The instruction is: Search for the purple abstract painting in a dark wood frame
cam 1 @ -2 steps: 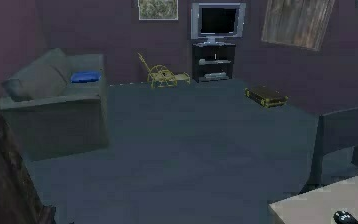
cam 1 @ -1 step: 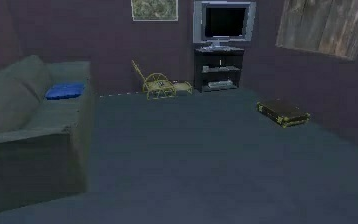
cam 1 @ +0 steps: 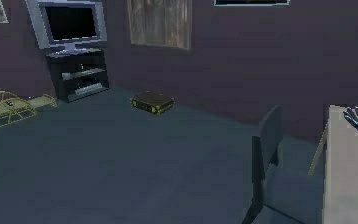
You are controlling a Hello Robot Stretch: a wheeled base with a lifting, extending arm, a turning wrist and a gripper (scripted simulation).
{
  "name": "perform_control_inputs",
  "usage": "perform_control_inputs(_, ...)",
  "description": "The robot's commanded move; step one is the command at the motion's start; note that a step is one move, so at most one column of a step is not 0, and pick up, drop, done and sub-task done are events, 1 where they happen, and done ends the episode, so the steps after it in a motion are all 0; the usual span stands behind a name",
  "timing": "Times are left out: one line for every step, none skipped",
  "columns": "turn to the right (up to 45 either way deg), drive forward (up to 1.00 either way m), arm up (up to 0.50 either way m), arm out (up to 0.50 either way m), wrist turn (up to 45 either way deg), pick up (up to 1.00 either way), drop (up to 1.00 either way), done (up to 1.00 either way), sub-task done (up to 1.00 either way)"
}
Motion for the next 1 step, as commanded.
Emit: perform_control_inputs(0.0,0.95,0.00,0.00,0.0,0.00,0.00,0.00,0.00)
